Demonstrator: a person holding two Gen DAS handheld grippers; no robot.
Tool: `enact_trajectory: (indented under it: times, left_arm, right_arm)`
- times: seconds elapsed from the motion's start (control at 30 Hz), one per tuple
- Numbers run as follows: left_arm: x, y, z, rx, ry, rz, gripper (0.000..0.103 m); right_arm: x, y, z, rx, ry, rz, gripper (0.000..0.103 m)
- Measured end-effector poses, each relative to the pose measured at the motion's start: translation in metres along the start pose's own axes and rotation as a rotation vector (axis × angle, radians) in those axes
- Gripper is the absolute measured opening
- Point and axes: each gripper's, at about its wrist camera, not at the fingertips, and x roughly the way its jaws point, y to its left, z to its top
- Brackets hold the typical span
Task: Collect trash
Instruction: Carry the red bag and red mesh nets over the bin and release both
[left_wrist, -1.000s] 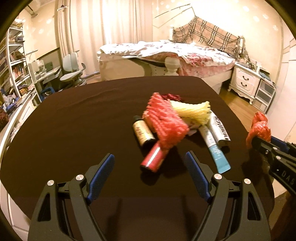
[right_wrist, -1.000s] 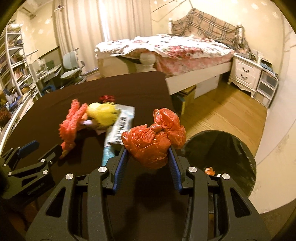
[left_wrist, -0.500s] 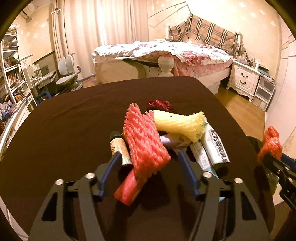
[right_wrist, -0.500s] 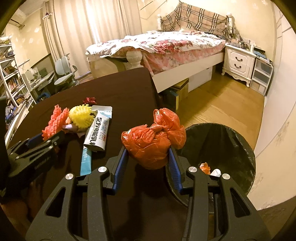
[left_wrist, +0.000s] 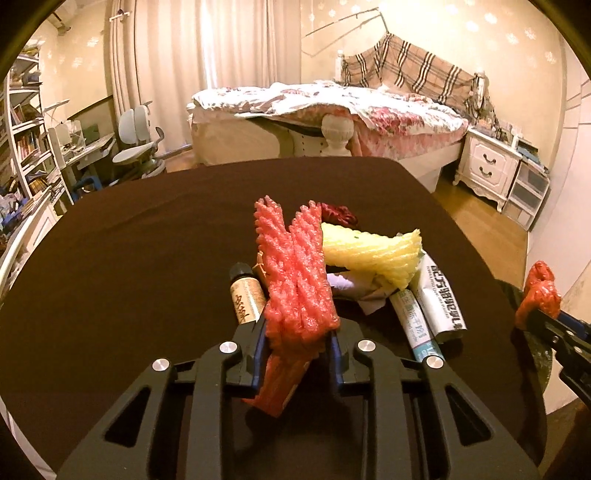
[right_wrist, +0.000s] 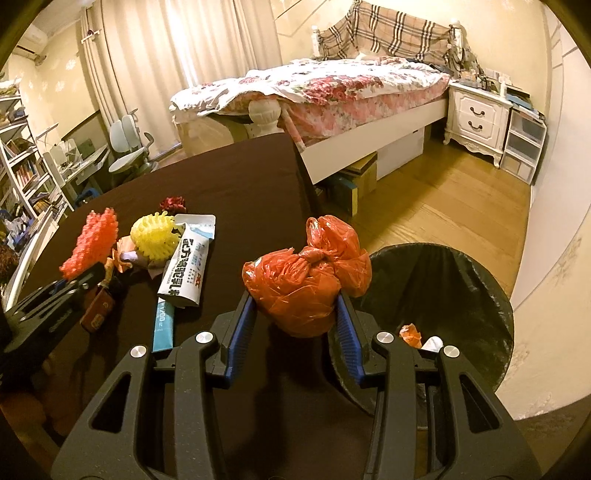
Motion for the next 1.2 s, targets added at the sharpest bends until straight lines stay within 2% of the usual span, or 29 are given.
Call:
enact_trajectory:
  times: [0.27, 0.43, 0.83, 1.2]
  left_arm:
    - [-0.019, -0.004, -0.001, -0.014, -0.015, -0.041, 0.027]
    - [-0.027, -0.022, -0.002, 0.016, -0.024, -0.083, 0.027]
    - [-0.022, -0.099, -0.002, 0.141, -0.017, -0.238, 0.027]
    - [0.006, -0.156, -0.006, 0.235, 0.021, -0.29, 0.027]
  right_arm:
    - [-0.006, -0.007, -0.003, 0.01, -0.007, -0.006, 0.042]
    - [-0.014, -0.017, -0.005, 0.021, -0.013, -0.025, 0.042]
    - [-0.027, -0.07, -0.01, 0.083, -0.021, -0.123, 0.042]
    - [-0.015, -0.105, -0.013, 0.117, 0.004, -0.189, 0.042]
